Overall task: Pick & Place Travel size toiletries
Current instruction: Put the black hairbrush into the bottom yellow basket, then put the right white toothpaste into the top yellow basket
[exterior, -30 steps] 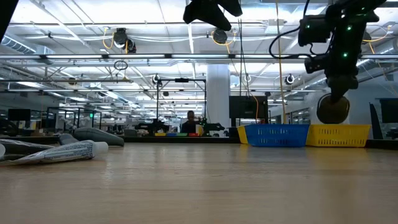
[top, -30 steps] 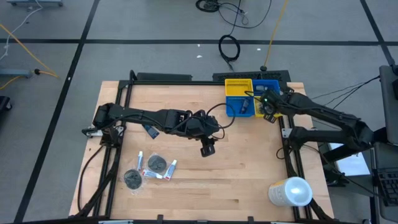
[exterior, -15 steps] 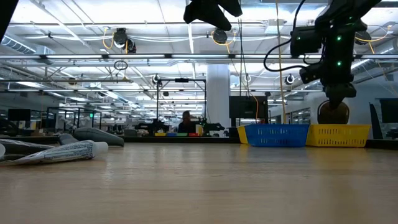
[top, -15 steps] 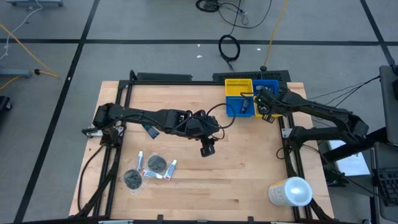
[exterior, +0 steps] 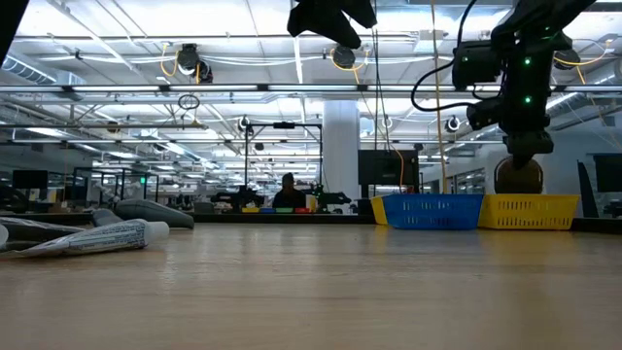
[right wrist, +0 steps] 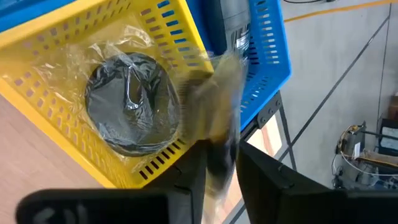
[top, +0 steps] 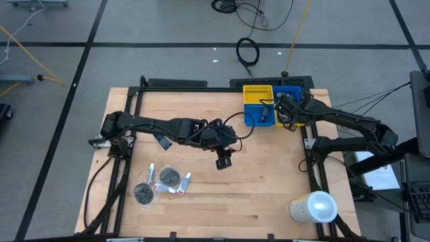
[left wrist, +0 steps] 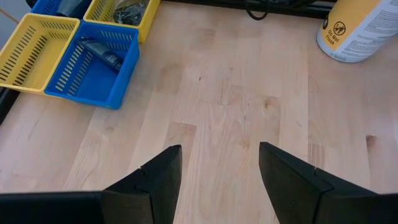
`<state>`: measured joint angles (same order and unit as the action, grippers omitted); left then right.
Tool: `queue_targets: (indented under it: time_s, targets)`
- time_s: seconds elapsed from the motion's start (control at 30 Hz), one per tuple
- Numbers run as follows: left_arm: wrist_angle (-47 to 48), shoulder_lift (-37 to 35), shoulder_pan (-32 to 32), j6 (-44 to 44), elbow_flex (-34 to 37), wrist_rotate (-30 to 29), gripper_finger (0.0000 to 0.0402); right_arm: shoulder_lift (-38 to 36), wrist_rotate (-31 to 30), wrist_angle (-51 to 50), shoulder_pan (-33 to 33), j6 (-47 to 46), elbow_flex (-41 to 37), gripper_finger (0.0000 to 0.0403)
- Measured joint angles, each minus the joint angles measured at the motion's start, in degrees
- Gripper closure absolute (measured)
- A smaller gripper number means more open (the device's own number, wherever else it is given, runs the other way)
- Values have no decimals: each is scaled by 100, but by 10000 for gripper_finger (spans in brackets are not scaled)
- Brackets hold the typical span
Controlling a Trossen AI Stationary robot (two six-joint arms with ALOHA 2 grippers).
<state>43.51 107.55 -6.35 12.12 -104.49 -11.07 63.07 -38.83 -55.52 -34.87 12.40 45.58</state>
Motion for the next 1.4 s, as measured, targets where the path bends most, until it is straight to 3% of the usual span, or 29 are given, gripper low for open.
queue_targets:
  time_s: [0.87, 1.2, 1.4]
  targets:
    - [2, 0, 0, 32, 0, 0, 190, -4, 286, 1064, 123, 186, 2, 203]
    - [50, 0, -2, 86, 0, 2, 190, -4, 267, 1964, 109, 198, 2, 198]
    - [583, 0, -4, 363, 0, 4, 190, -6, 422, 2198, 189, 138, 2, 194]
